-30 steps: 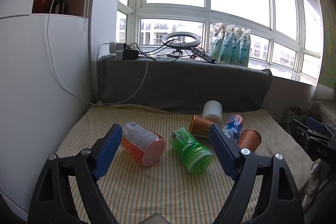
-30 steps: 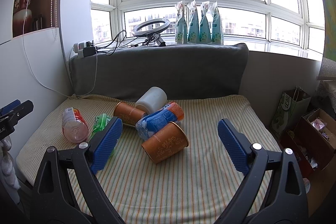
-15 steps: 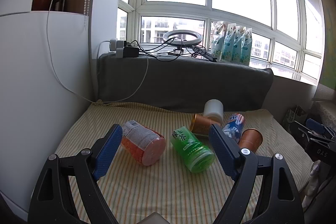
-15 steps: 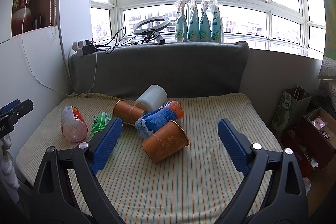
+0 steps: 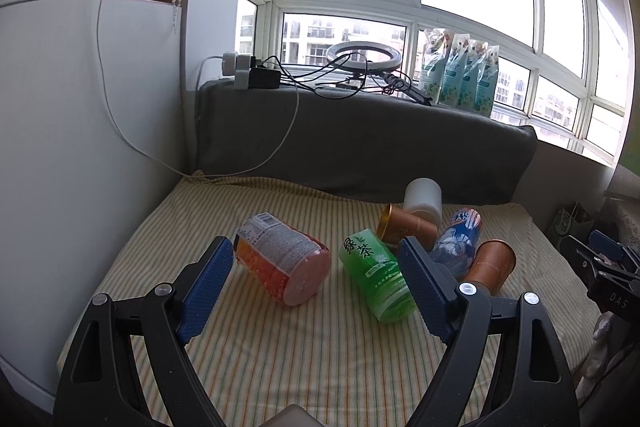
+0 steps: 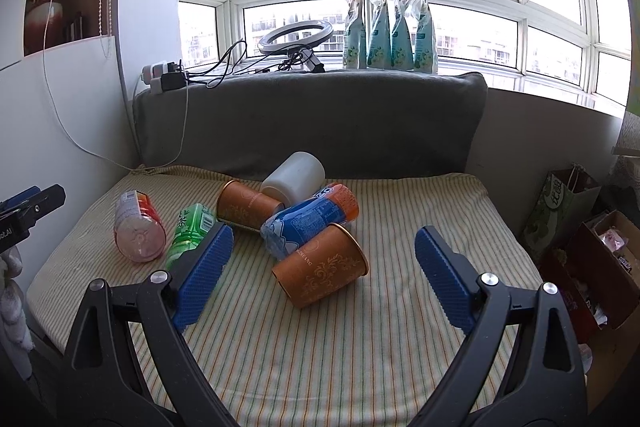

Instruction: Flip cup upright

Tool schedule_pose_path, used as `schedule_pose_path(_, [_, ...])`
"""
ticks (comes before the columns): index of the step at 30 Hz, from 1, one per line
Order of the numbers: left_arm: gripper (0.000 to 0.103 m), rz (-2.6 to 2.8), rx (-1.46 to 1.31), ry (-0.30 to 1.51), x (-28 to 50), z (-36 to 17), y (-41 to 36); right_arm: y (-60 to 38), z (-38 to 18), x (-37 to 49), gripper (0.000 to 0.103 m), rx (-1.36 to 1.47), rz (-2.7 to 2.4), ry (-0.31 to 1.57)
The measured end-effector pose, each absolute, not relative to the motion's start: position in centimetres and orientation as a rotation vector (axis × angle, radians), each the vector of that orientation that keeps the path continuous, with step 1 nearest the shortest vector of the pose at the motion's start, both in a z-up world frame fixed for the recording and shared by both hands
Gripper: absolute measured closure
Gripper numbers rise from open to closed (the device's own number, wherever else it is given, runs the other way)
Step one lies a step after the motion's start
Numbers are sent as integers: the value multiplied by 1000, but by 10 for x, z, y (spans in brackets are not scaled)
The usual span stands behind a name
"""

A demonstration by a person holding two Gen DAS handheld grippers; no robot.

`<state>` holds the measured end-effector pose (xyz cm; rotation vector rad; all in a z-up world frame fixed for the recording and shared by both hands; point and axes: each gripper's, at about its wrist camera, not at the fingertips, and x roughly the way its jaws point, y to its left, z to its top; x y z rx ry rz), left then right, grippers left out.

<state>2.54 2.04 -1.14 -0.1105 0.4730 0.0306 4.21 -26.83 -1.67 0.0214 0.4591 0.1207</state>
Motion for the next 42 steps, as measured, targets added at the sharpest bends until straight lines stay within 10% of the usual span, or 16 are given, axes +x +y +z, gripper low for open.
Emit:
schedule_pose_path(25, [19, 105, -781, 1041, 171, -93, 114, -279, -29, 59, 9, 47, 133, 488])
schedule_pose_path(42, [17, 125, -858, 1122, 211, -124, 110, -291, -41, 69, 9, 70, 115, 509])
